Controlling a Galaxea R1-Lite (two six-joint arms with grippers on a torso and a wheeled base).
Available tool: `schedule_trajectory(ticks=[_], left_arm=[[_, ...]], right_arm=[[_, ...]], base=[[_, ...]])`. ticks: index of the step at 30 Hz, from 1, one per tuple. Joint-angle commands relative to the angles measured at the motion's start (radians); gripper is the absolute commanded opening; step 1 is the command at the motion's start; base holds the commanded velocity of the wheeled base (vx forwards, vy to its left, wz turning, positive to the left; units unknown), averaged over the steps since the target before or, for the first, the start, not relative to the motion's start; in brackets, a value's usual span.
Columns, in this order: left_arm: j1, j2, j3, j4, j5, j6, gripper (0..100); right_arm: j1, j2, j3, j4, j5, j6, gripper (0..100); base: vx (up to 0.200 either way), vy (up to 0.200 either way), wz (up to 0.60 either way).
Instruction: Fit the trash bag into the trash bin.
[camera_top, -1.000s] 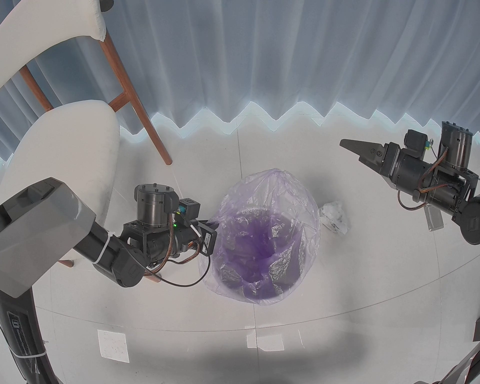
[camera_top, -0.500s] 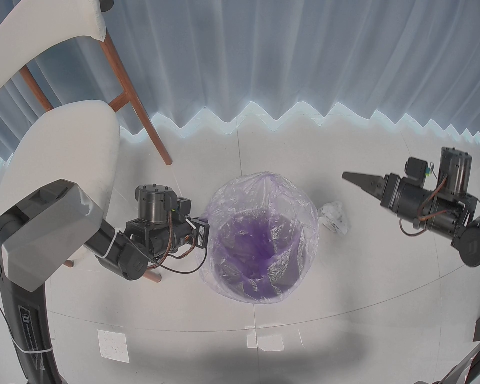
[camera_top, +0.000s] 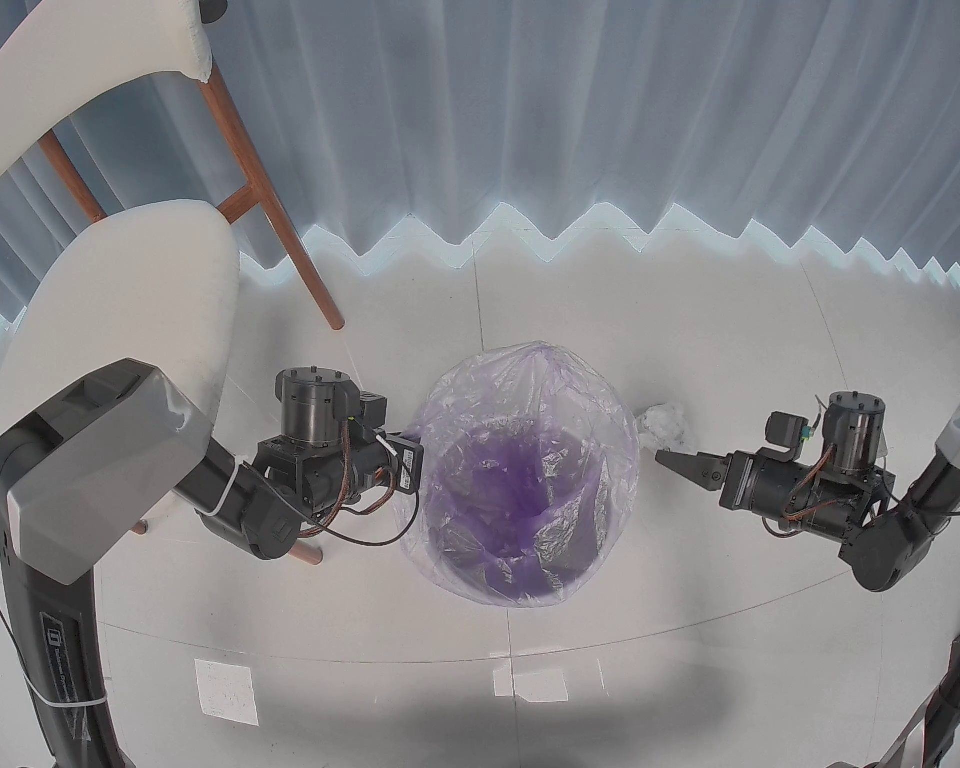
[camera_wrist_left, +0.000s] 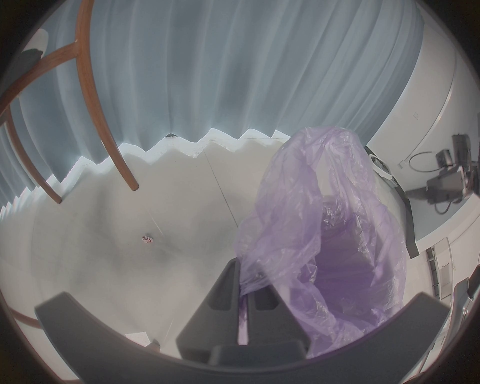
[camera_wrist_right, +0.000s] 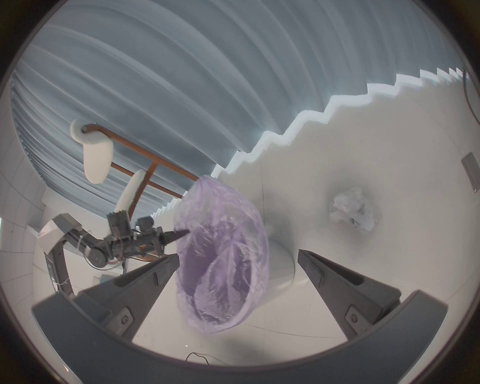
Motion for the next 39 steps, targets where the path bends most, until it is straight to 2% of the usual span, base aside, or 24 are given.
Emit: schedule_trajectory(ticks=[1,16,23,24,32,39], left_arm=[[-0.007,-0.024,0.0,-0.005,-0.001,0.0,0],[-0.007,-0.03,0.003,-0.008,-0.001,0.0,0],[-0.007,-0.027,0.003,-0.01,-0.001,0.001,0],[-0.007,-0.027,0.003,-0.01,-0.001,0.001,0],[-0.001,-0.015,0.006,-0.01,0.002,0.0,0],[0.026,0.025,-0.018,-0.01,0.001,-0.002,0]], right_arm=[[0.004,0.162,-0.021,-0.039,0.003,-0.004,100],[0.006,0.335,-0.259,-0.03,0.001,-0.003,100],[0.007,0.367,-0.317,-0.024,-0.002,-0.001,100],[0.007,0.367,-0.317,-0.024,-0.002,-0.001,0],[0.006,0.395,-0.324,-0.032,-0.025,-0.001,0],[0.004,0.45,-0.429,-0.024,-0.051,0.005,0]], base=[[0.0,0.0,0.0],[0.0,0.0,0.0],[0.0,0.0,0.0],[0.0,0.0,0.0],[0.0,0.0,0.0],[0.0,0.0,0.0]])
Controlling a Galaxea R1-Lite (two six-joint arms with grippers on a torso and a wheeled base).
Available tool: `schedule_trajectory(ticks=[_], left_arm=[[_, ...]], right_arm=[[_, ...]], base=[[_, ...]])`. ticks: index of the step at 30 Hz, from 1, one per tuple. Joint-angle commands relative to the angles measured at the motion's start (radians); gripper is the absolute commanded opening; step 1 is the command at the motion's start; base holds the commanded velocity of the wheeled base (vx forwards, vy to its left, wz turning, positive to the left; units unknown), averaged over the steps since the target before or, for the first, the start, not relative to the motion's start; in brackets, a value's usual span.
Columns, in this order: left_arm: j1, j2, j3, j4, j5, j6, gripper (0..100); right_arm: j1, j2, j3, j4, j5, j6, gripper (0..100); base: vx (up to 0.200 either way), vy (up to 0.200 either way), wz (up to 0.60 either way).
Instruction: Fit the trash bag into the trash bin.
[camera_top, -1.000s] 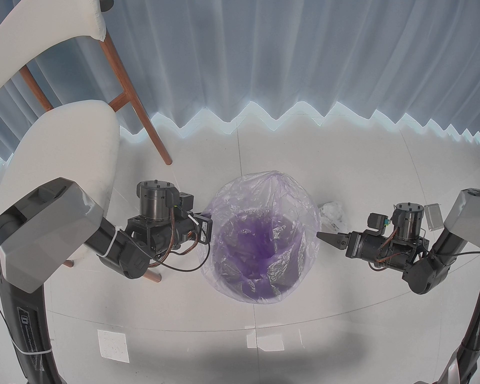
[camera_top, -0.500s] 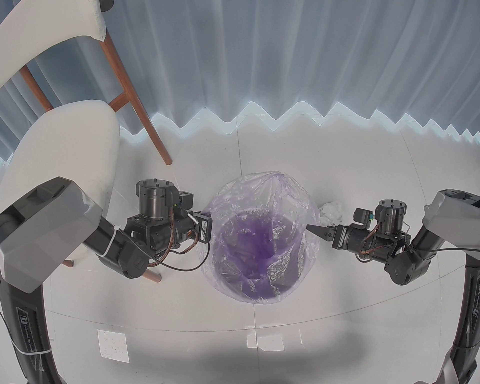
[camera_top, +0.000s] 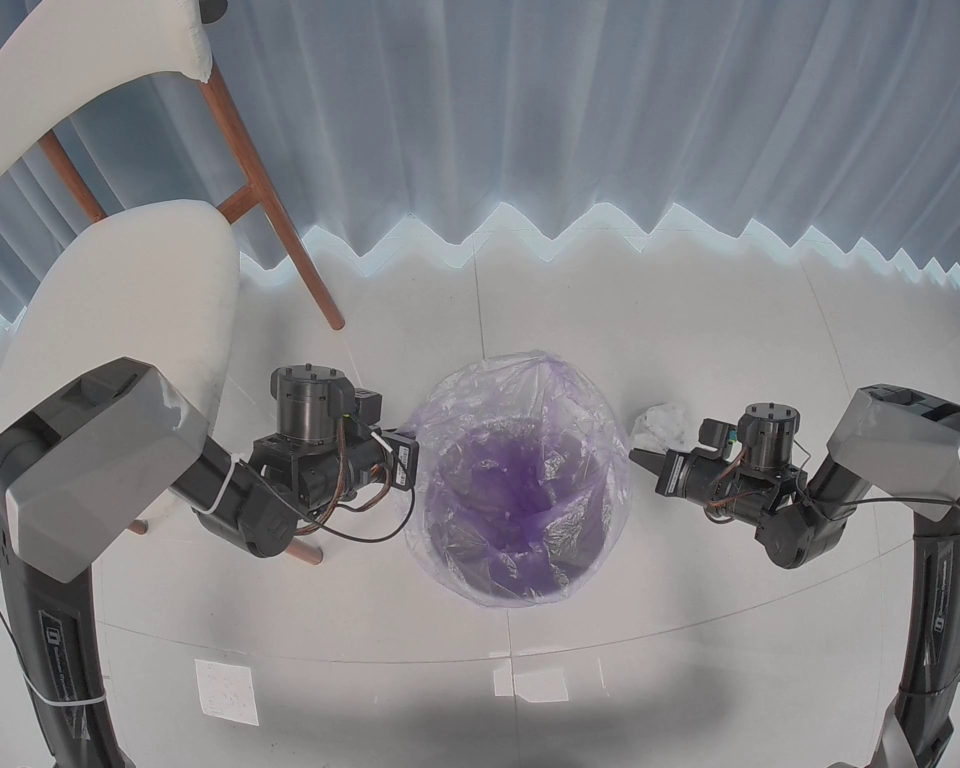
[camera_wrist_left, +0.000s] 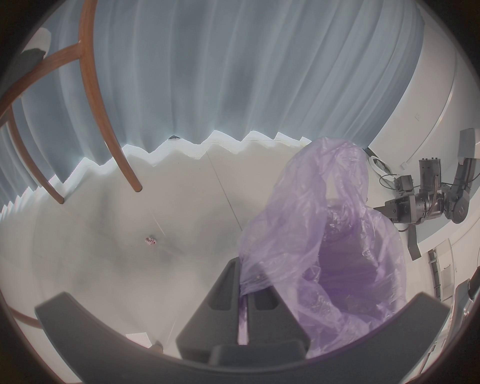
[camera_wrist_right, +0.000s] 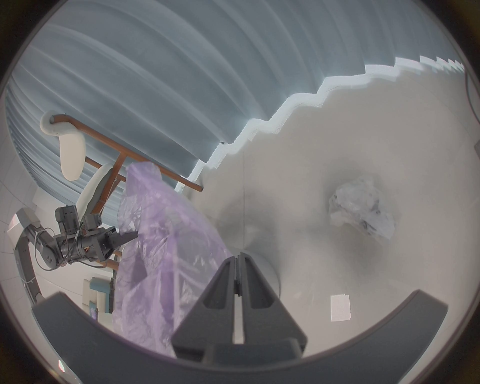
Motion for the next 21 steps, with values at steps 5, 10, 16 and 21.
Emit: schedule_trajectory(ticks=[5,10,16,21], left_arm=[[0.019,0.045,-0.042,0.001,-0.001,-0.004,0],[0.031,0.082,-0.073,0.005,0.0,-0.019,0],[0.02,0.072,-0.076,0.003,0.007,-0.035,0],[0.016,0.065,-0.076,0.003,0.007,-0.035,0]], right_arm=[[0.0,0.065,-0.107,0.008,-0.007,0.003,0],[-0.007,0.079,-0.166,0.068,-0.009,0.003,0],[-0.02,0.054,-0.14,0.056,-0.013,0.003,0],[-0.053,-0.058,0.022,0.053,-0.018,-0.005,100]], base=[[0.0,0.0,0.0],[0.0,0.0,0.0],[0.0,0.0,0.0],[0.0,0.0,0.0]])
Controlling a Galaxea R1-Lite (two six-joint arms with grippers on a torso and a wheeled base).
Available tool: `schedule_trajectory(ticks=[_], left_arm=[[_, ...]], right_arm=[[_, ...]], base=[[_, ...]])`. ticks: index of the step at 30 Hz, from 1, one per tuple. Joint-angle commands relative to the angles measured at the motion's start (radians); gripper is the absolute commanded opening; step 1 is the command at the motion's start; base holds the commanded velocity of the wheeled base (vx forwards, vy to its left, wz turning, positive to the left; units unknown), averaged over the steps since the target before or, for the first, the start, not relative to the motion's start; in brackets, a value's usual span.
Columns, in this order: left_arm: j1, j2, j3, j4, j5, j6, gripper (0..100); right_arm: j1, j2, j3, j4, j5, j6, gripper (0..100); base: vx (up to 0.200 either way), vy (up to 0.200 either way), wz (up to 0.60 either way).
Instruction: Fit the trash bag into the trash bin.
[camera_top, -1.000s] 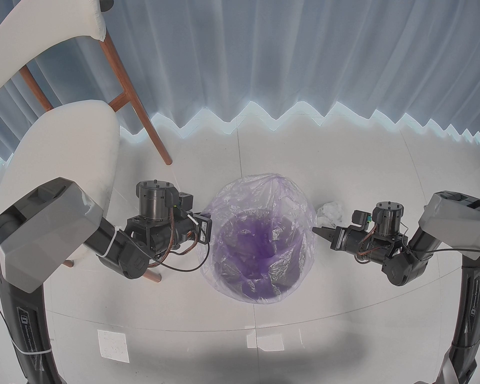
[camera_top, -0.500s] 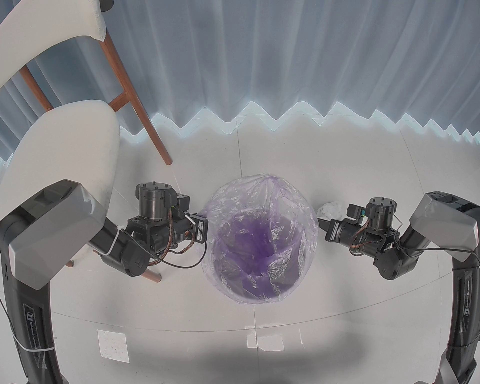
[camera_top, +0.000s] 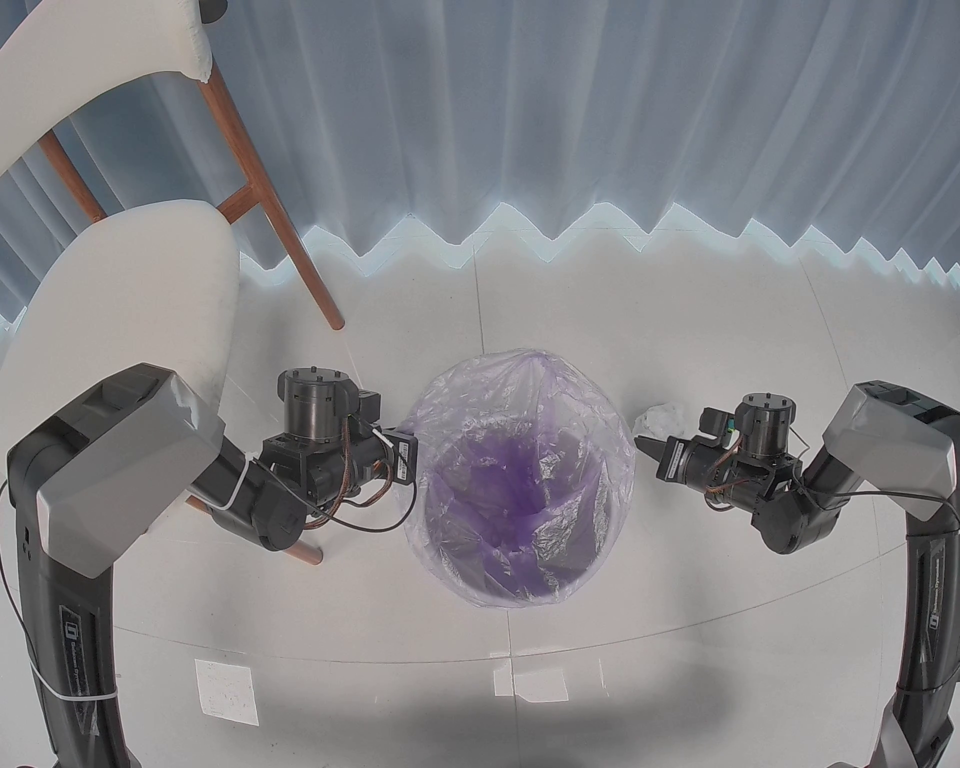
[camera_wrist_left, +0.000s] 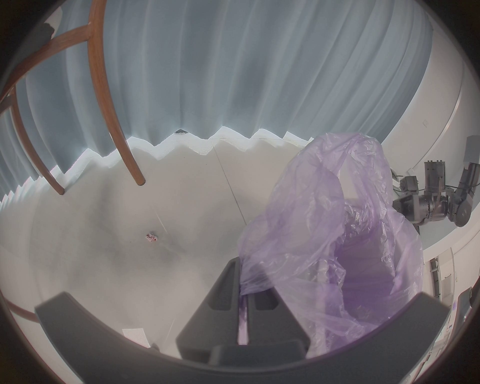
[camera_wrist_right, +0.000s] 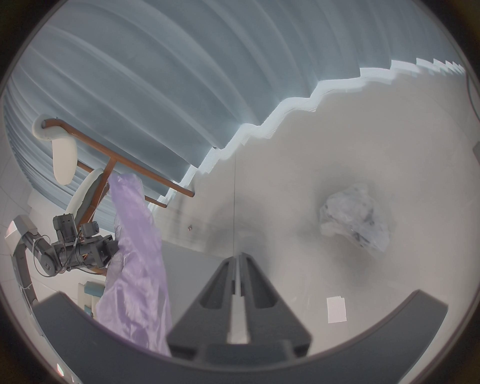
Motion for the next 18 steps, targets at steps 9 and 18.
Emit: schedule_trajectory(ticks=[9,18], left_arm=[[-0.027,-0.011,-0.002,-0.002,0.001,0.0,0],[-0.03,-0.013,-0.006,-0.002,0.001,0.0,0]], right_arm=[[0.001,-0.168,0.352,-0.258,0.048,0.051,100],[0.058,-0.069,0.263,-0.287,0.05,0.054,100]], base=[[0.0,0.0,0.0],[0.0,0.0,0.0]])
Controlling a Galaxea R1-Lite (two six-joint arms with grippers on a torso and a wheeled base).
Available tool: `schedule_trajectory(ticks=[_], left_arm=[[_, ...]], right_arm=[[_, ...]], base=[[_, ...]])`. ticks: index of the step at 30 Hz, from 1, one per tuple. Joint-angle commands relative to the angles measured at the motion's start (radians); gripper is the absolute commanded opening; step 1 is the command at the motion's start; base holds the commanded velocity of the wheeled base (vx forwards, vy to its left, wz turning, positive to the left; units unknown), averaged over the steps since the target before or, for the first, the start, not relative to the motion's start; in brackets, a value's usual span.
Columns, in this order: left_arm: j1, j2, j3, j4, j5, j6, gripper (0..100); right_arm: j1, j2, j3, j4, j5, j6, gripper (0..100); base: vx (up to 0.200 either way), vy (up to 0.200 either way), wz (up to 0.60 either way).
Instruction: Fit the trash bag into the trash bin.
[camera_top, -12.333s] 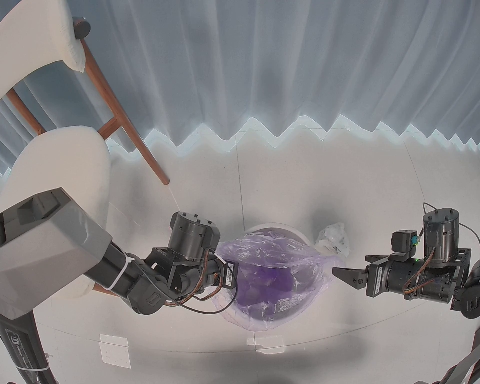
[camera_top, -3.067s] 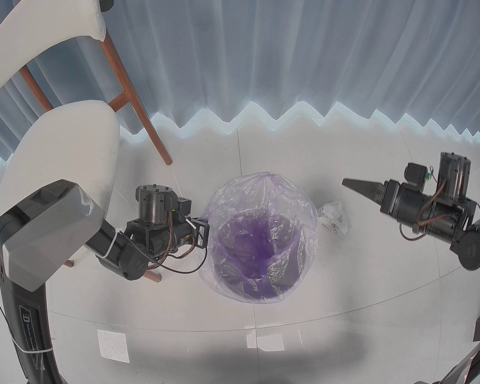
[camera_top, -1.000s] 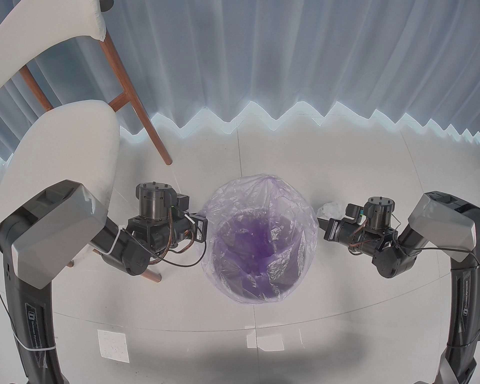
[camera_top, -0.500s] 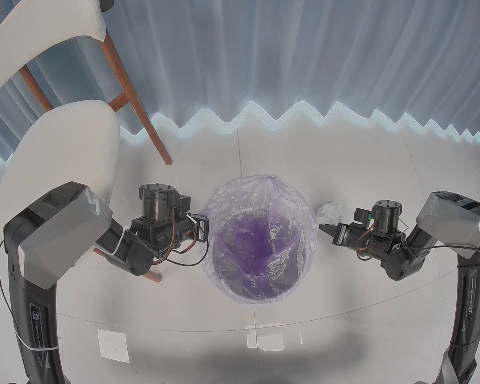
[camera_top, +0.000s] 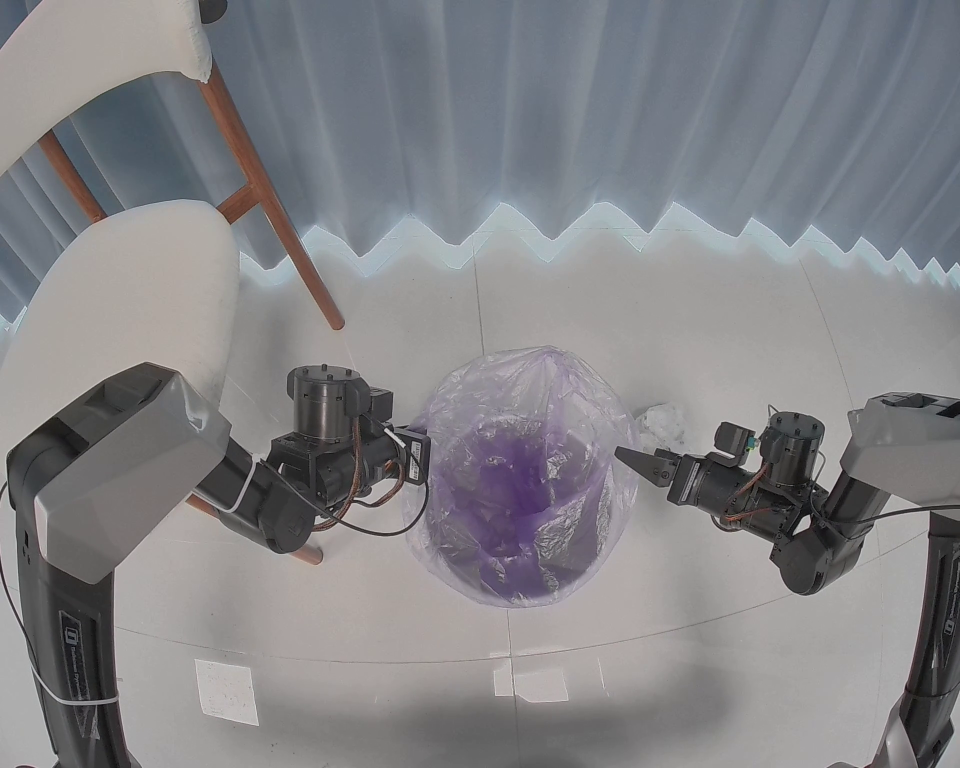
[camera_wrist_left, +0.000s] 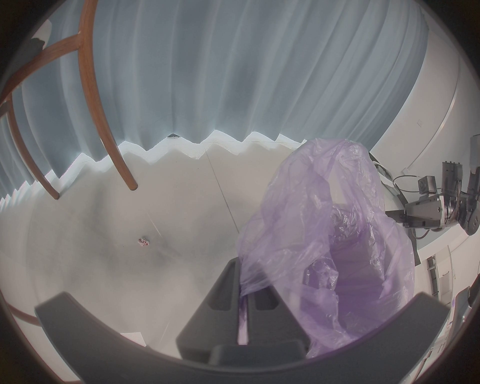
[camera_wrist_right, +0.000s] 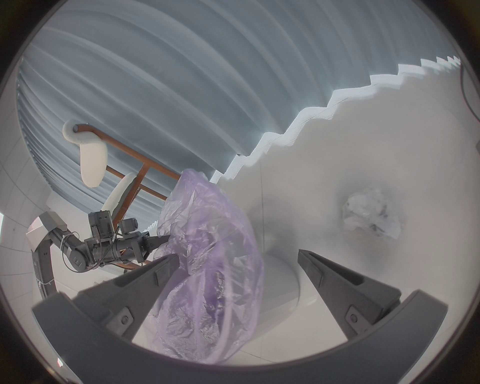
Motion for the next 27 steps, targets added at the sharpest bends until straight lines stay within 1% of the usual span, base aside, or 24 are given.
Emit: schedule_trajectory(ticks=[1,5,8,9,20,24,27], left_arm=[[0.001,-0.004,-0.003,0.0,0.0,-0.001,0],[0.008,-0.004,-0.001,-0.001,0.0,0.001,0],[0.012,-0.003,-0.001,-0.001,0.0,0.001,0],[0.012,-0.003,-0.001,-0.001,0.0,0.001,0],[0.012,0.001,-0.001,-0.001,-0.001,-0.001,0],[0.019,0.008,-0.01,0.0,-0.008,-0.001,0],[0.027,0.016,-0.046,0.009,-0.009,-0.002,0]], right_arm=[[0.015,0.045,-0.036,0.002,0.001,0.001,100],[0.02,0.099,-0.12,0.014,0.001,0.001,100],[0.02,0.108,-0.146,0.036,0.001,0.002,100],[0.02,0.109,-0.158,0.048,0.001,0.001,0],[0.01,0.111,-0.194,0.054,0.0,0.002,0],[0.009,0.122,-0.227,0.063,0.0,0.004,0],[0.004,0.143,-0.278,0.093,-0.005,0.021,0]], base=[[0.0,0.0,0.0],[0.0,0.0,0.0],[0.0,0.0,0.0],[0.0,0.0,0.0],[0.0,0.0,0.0],[0.0,0.0,0.0],[0.0,0.0,0.0]])
